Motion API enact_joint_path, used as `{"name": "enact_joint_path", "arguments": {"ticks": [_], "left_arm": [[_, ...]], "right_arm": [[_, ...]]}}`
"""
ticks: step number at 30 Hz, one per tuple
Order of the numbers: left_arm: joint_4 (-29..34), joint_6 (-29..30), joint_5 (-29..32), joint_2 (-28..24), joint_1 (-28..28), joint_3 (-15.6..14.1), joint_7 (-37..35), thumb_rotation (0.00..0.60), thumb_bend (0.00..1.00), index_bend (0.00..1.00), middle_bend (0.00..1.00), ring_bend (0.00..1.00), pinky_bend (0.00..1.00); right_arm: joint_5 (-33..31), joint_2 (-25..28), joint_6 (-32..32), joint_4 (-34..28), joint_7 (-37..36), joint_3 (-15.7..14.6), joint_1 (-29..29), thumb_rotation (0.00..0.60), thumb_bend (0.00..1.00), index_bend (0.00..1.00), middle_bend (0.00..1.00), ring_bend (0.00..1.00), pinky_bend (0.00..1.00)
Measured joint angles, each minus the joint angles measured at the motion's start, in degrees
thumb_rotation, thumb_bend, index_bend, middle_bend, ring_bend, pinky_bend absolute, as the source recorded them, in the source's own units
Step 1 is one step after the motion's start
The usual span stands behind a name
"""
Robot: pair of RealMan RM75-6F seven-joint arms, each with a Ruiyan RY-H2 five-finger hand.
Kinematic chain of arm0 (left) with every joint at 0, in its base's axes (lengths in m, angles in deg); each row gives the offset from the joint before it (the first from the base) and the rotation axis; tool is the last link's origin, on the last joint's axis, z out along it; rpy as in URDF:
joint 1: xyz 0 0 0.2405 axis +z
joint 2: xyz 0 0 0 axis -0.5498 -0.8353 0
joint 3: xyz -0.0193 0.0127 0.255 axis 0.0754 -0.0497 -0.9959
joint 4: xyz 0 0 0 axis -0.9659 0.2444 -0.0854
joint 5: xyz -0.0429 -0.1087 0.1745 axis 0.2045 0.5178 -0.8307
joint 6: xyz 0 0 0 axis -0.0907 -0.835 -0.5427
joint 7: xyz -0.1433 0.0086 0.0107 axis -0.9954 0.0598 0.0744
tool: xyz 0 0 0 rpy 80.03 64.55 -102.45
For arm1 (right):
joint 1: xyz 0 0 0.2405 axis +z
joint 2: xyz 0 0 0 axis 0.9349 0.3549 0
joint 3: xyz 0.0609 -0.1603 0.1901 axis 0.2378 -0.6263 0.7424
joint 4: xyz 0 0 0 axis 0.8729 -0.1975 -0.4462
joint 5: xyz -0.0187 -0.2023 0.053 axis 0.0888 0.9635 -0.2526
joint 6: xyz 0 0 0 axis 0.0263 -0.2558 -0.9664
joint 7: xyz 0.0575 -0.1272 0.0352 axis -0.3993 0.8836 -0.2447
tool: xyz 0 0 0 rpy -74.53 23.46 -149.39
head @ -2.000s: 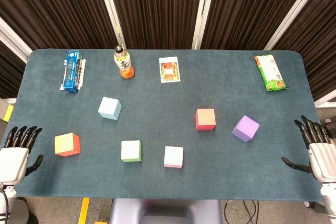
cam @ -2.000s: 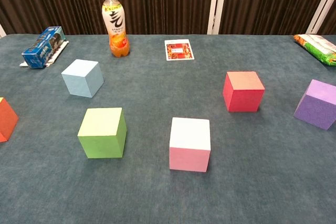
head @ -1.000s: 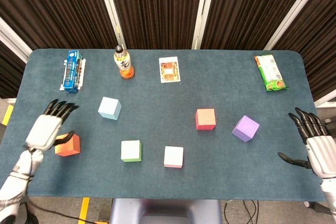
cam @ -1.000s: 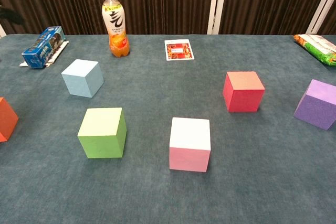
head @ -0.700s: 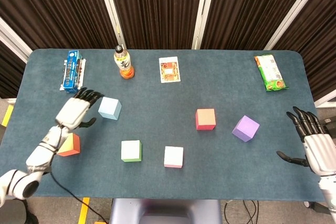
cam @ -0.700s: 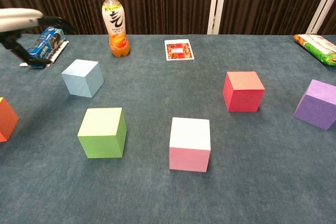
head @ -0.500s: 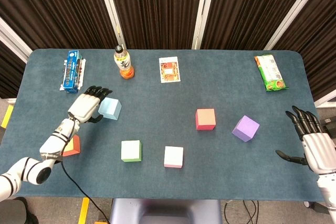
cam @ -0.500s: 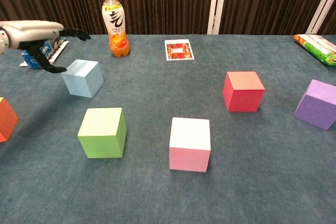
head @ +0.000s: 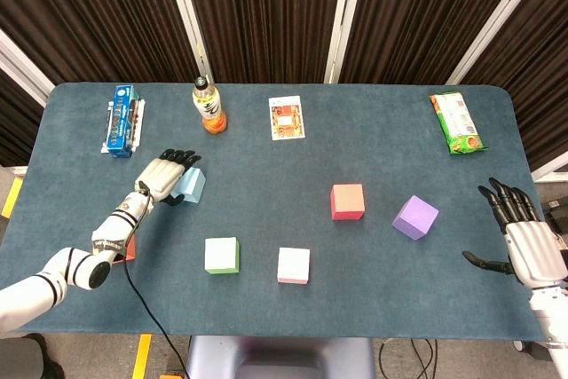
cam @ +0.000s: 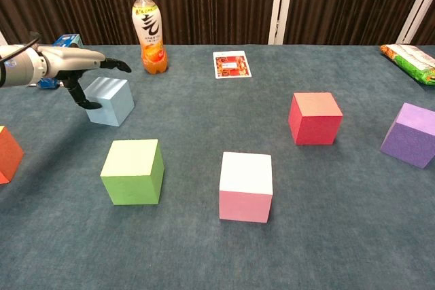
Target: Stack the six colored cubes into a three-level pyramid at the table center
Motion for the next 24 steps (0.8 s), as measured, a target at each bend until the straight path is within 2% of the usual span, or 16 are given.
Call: {"name": "enact_joint_path", "arguments": {"ticks": [4, 6, 12, 15, 19, 24], "left_arm": [[-2.3, -0.4, 1.6, 2.0, -0.6, 0.0, -0.2, 0.600, 0.34, 0.28, 0.32, 0.30, 0.22], [-2.4, 0.5, 2.2, 2.5, -0.7, 0.3, -0.3, 0.600, 0.34, 0.32, 0.36, 0.33, 0.24], [1.2, 3.7, 4.6, 2.7, -1.0, 1.7, 1.0, 0.600, 0.34, 0.34, 0.37, 0.34, 0.23], [4.5, 3.9, 8.0, 2.4, -1.6, 2.4, 3.4, 0.600, 0.34, 0.33, 0.36, 0.34, 0.21], [8.4, 4.2, 14.6, 2.2, -3.0, 2.8, 7.7, 0.600, 0.34, 0.32, 0.35, 0.34, 0.21], [11.7, 7.1, 25.6, 3.5, -6.3, 2.5, 16.5, 0.600, 0.34, 0.30, 0.34, 0.33, 0.20]], "right_arm": [[-0.3, -0.2, -0.6, 0.2, 0.0, 0.0, 0.3, 0.600, 0.20, 0.00, 0.01, 0.00, 0.02], [-0.3, -0.3, -0.7, 0.3, -0.1, -0.1, 0.4, 0.600, 0.20, 0.00, 0.01, 0.00, 0.02], [0.3, -0.3, -0.4, 0.5, -0.6, -0.2, 0.5, 0.600, 0.20, 0.00, 0.01, 0.00, 0.02], [0.5, -0.3, -0.2, 0.8, -1.1, -0.4, 0.4, 0.600, 0.20, 0.00, 0.01, 0.00, 0.02], [0.7, -0.4, 0.1, 1.4, -2.2, -0.7, 0.1, 0.600, 0.20, 0.00, 0.01, 0.00, 0.02], [0.8, -0.3, 0.6, 2.4, -3.6, -1.0, -0.3, 0.600, 0.20, 0.00, 0.01, 0.00, 0.02]]}}
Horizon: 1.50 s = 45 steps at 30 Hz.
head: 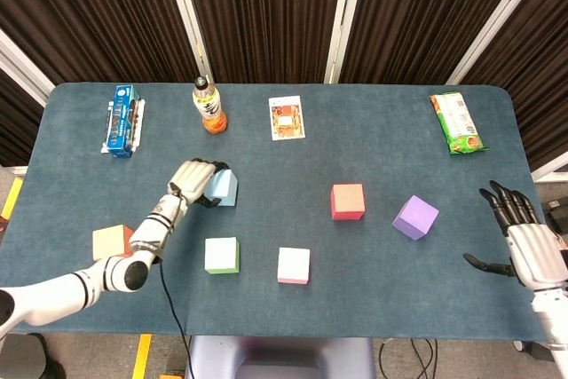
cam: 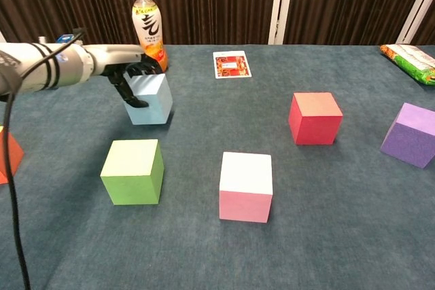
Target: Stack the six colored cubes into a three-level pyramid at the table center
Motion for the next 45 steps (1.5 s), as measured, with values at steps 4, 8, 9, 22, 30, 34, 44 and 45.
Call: {"name": "enact_joint_path", "arguments": {"ticks": [4, 8, 9, 22, 30, 34, 44, 45], "left_arm": [[1.4, 4.3, 8.1, 1.9, -2.9, -0.6, 7.4, 0.600, 0.35, 0.29, 0.34, 0.32, 0.20], [2.7, 8.0, 14.2, 3.8, -5.6, -1.3, 13.0, 0.600, 0.35, 0.27, 0.31, 0.30, 0.20], [2.9, 8.6, 14.9, 4.1, -6.1, -1.4, 13.8, 0.600, 0.35, 0.26, 0.30, 0.28, 0.20], [6.2, 11.1, 15.4, 4.6, -6.9, -2.6, 15.8, 0.600, 0.35, 0.07, 0.08, 0.02, 0.19], [12.3, 13.9, 11.4, 0.6, -4.3, -2.8, 13.2, 0.600, 0.35, 0.07, 0.08, 0.02, 0.15], [15.3, 17.5, 6.2, -2.4, -1.3, -4.1, 11.7, 0.600, 0.35, 0.09, 0.08, 0.02, 0.14], [22.4, 28.4, -14.7, -11.4, 10.8, -9.9, 1.6, 0.600, 0.35, 0.12, 0.09, 0.02, 0.12], [22.9, 28.7, -15.7, -12.1, 11.6, -10.3, 0.6, 0.600, 0.35, 0.12, 0.09, 0.02, 0.12]], "right_arm": [[0.0, 0.1, 0.4, 0.5, -0.8, -0.1, -0.2, 0.600, 0.20, 0.00, 0.01, 0.00, 0.02], [0.0, -0.1, 0.3, 1.3, -1.6, -0.2, -0.3, 0.600, 0.20, 0.00, 0.01, 0.00, 0.02], [0.0, -0.2, 0.2, 1.5, -1.7, -0.2, -0.3, 0.600, 0.20, 0.00, 0.01, 0.00, 0.02], [0.1, -0.5, 0.7, 2.4, -2.9, -0.2, -0.3, 0.600, 0.20, 0.00, 0.01, 0.00, 0.02], [1.3, -0.6, -1.5, 2.4, -2.8, -0.2, 1.6, 0.600, 0.20, 0.00, 0.04, 0.01, 0.08], [2.3, -1.1, -5.4, 1.8, -3.3, 0.5, 5.3, 0.600, 0.20, 0.01, 0.12, 0.05, 0.13], [-1.8, -6.2, -24.0, 0.8, -1.1, 4.5, 19.3, 0.600, 0.20, 0.25, 0.20, 0.11, 0.21], [-3.0, -7.0, -25.6, 1.0, -0.3, 4.9, 20.4, 0.600, 0.20, 0.25, 0.20, 0.11, 0.21]]}}
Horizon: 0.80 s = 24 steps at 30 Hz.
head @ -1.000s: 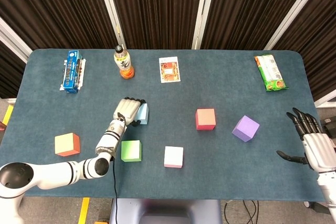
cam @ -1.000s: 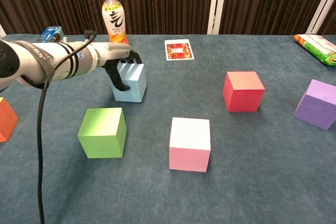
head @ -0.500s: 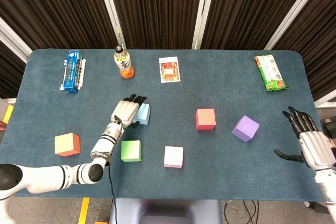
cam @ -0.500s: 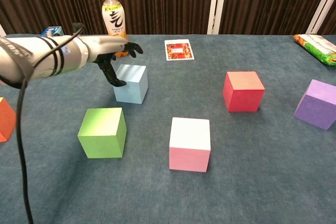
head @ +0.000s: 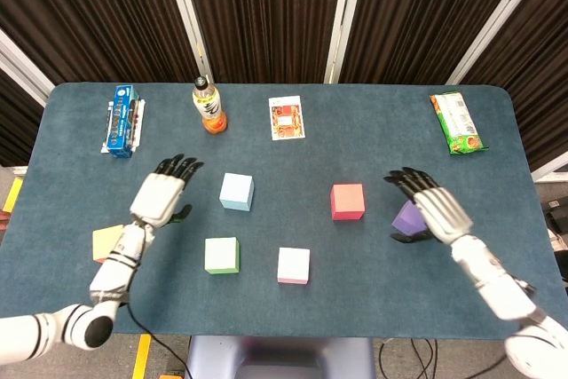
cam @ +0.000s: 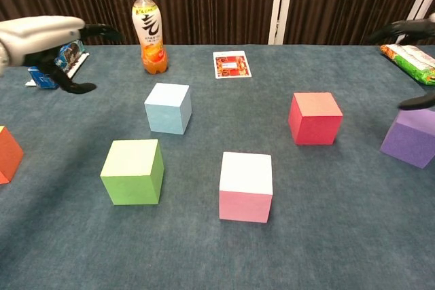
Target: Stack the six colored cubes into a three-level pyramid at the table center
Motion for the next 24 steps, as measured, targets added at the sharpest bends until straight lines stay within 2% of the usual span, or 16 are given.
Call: {"name": "enact_joint_path", "arguments": {"ticks": [5, 11, 16, 24], "left_arm": [[1.3, 0.2, -3.2, -2.5, 2.7, -0.9, -3.0, 0.600, 0.35, 0.12, 0.10, 0.02, 0.12], [1.9, 0.9, -5.3, -3.0, 4.7, -0.5, -4.2, 0.600, 0.35, 0.12, 0.09, 0.02, 0.12], [2.3, 0.2, -6.1, -3.3, 5.5, -0.1, -4.8, 0.600, 0.34, 0.12, 0.09, 0.02, 0.12], [2.7, -1.1, -7.7, -3.5, 6.2, 0.6, -4.6, 0.600, 0.34, 0.12, 0.08, 0.02, 0.12]], "right_arm": [[-6.9, -5.3, -7.2, 3.3, 5.2, 1.8, 5.3, 0.600, 0.20, 0.25, 0.20, 0.11, 0.21], [-13.2, -11.5, -12.2, 10.0, 11.4, 3.0, 9.9, 0.600, 0.22, 0.27, 0.20, 0.11, 0.21], [-16.2, -14.6, -14.2, 13.8, 15.1, 3.0, 12.1, 0.600, 0.24, 0.29, 0.20, 0.11, 0.21], [-21.0, -19.2, -15.5, 18.4, 18.9, 2.9, 14.0, 0.600, 0.29, 0.46, 0.20, 0.11, 0.21]]}}
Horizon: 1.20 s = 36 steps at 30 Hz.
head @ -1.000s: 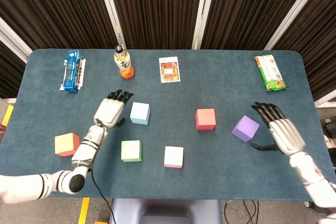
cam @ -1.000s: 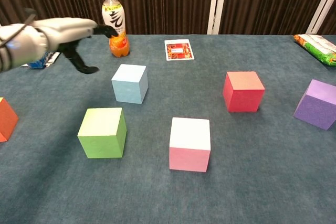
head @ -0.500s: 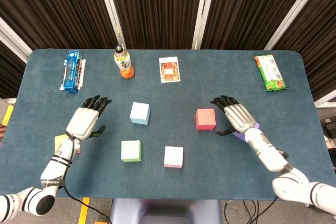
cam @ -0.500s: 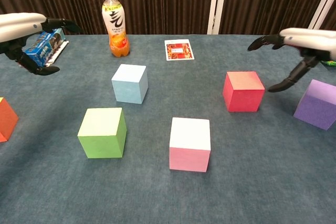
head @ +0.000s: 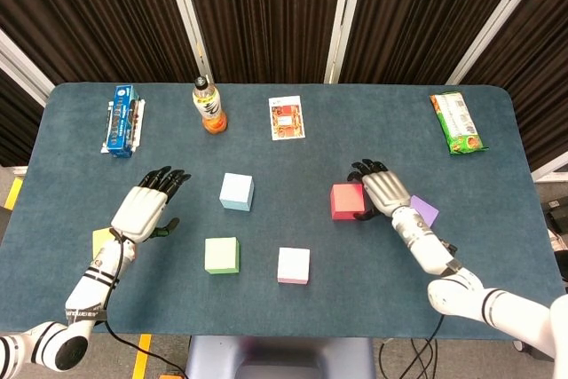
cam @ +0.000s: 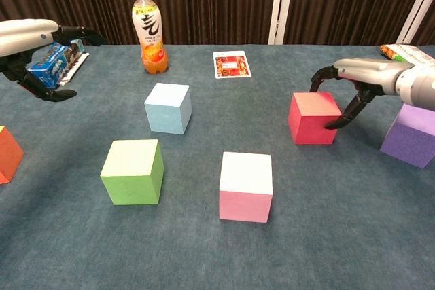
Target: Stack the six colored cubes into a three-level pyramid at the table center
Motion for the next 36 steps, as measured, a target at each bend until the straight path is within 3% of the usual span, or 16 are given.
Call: {"name": "enact_joint_path", "arguments": {"ticks": [4, 13, 20, 28, 36], "left_arm": [[0.4, 0.4, -0.6, -0.2, 0.7, 0.6, -0.2, 0.600, 0.34, 0.12, 0.08, 0.02, 0.12], [1.5, 2.9, -3.9, -2.0, 3.8, 0.3, -1.6, 0.600, 0.34, 0.12, 0.08, 0.02, 0.12], [1.9, 4.0, -6.5, -2.9, 5.5, 0.2, -2.1, 0.600, 0.34, 0.12, 0.08, 0.02, 0.12], [0.7, 3.7, -7.5, -2.8, 6.5, 0.5, -4.0, 0.600, 0.34, 0.12, 0.08, 0.02, 0.12], [-0.6, 3.1, -8.5, -2.4, 7.2, 1.0, -6.0, 0.600, 0.34, 0.12, 0.08, 0.02, 0.12]], "right_arm": [[-2.4, -1.6, 0.4, 0.7, 2.0, 0.4, 0.6, 0.600, 0.33, 0.56, 0.20, 0.11, 0.22], [-8.1, 1.6, 2.7, -10.3, 3.9, 3.0, 0.8, 0.600, 0.36, 0.57, 0.20, 0.11, 0.23], [-19.7, 1.1, 4.0, -15.1, 11.9, 4.9, 5.8, 0.600, 0.37, 0.57, 0.20, 0.11, 0.23], [-32.7, -4.4, 7.2, -14.4, 21.8, 6.3, 14.2, 0.600, 0.37, 0.56, 0.20, 0.10, 0.23], [-42.1, -10.5, 10.1, -9.0, 28.4, 7.6, 21.5, 0.600, 0.38, 0.56, 0.20, 0.10, 0.23]]}}
